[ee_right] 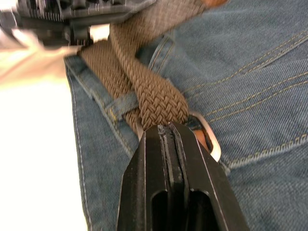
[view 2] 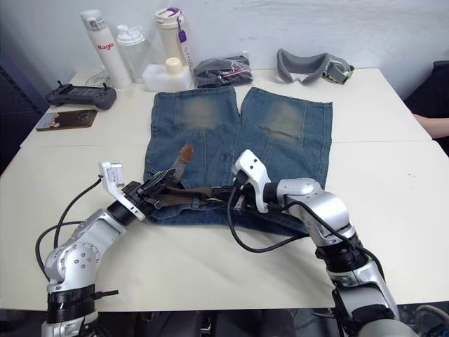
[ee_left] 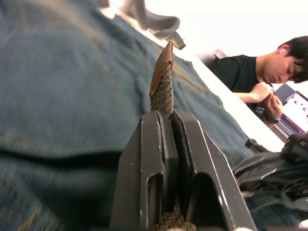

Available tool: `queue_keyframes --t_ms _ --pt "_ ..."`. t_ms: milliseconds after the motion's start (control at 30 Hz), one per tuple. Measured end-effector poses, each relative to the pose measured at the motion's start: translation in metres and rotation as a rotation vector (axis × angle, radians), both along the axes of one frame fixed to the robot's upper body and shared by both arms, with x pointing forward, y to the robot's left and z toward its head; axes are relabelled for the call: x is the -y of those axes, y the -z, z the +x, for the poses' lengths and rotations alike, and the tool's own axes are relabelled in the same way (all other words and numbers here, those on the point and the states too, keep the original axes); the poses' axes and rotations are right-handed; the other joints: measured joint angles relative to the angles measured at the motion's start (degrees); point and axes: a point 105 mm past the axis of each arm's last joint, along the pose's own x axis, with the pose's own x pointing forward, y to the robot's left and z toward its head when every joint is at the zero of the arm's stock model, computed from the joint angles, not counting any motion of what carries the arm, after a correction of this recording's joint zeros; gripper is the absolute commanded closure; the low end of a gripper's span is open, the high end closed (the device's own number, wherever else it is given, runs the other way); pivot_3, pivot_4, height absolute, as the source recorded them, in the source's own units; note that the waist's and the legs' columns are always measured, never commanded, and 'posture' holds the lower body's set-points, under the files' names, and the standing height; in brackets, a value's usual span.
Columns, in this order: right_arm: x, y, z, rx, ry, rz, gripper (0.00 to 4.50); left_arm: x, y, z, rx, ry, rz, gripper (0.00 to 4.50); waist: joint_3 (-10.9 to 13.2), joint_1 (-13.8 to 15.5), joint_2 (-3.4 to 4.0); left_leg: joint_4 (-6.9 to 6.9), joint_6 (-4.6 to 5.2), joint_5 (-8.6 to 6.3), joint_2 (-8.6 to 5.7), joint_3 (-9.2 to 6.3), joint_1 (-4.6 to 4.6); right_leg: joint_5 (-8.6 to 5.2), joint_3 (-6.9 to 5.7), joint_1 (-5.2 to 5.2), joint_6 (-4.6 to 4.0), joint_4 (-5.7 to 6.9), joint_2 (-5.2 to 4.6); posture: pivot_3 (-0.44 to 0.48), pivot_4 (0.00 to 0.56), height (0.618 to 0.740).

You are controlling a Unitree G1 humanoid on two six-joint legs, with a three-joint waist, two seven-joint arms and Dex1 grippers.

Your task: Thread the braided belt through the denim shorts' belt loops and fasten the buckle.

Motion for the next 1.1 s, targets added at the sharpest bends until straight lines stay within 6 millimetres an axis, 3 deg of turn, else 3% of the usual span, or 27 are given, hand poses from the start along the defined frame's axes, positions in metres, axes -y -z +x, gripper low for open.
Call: queue_keyframes --t_ms 433,667,1100 --pt "-0.006 0.004 -0.002 -0.020 -0.026 -0.001 4.46 -0.001 0.005 -0.003 0.019 -0.047 -0.046 4.50 0.0 0.0 0.02 -0.01 0.00 0.00 -0.04 -0.05 0.06 0.00 0.00 0.00 0.00 0.00 0.00 0.000 0.150 0.627" --pt "0.021 -0.018 0.006 -0.046 0.026 -0.051 4.46 0.002 0.008 -0.004 0.014 -0.048 -0.055 4.50 0.0 0.1 0.02 0.00 0.04 -0.01 -0.17 -0.15 0.06 0.00 -0.02 -0.01 -0.01 -0.07 -0.05 0.000 0.150 0.627" --pt "0.010 0.000 0.003 -0.142 0.021 -0.096 4.46 0.004 0.009 -0.002 0.022 -0.051 -0.062 4.50 0.0 0.1 0.03 -0.04 0.02 0.06 -0.39 -0.44 0.08 0.00 0.01 -0.01 -0.01 -0.08 -0.08 0.000 0.150 0.627"
